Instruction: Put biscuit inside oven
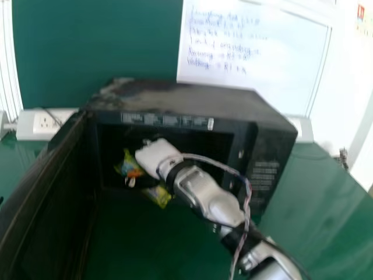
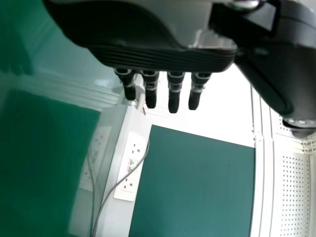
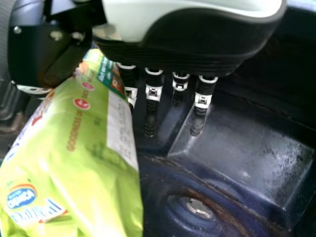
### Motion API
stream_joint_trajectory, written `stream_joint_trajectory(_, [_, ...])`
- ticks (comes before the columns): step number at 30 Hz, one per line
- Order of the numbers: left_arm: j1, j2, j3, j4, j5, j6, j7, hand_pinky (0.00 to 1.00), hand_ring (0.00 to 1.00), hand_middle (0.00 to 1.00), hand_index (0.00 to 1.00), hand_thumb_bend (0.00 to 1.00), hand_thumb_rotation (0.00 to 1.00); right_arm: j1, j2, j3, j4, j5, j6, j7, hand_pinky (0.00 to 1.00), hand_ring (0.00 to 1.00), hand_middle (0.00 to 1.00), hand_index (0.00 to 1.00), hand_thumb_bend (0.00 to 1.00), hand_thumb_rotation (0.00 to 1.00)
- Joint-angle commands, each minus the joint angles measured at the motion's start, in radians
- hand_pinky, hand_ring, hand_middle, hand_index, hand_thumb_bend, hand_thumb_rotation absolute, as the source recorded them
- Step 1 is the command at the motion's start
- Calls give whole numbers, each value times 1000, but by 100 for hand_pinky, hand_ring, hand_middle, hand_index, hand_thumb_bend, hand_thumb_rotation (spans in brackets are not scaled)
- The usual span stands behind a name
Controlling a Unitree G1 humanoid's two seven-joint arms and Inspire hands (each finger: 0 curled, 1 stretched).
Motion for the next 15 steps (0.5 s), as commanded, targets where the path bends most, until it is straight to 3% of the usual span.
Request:
stream_joint_trajectory(1, [-3,0,-9,-15,-7,0,-10,83,89,90,94,91,78,-56,9,9,45,19,5,-34,74,75,76,49,52,13])
stream_joint_trajectory(15, [10,-5,-8,-40,-7,11,-4,83,89,89,94,92,78,-121,40,46,242,98,11,-121,73,74,76,49,52,13])
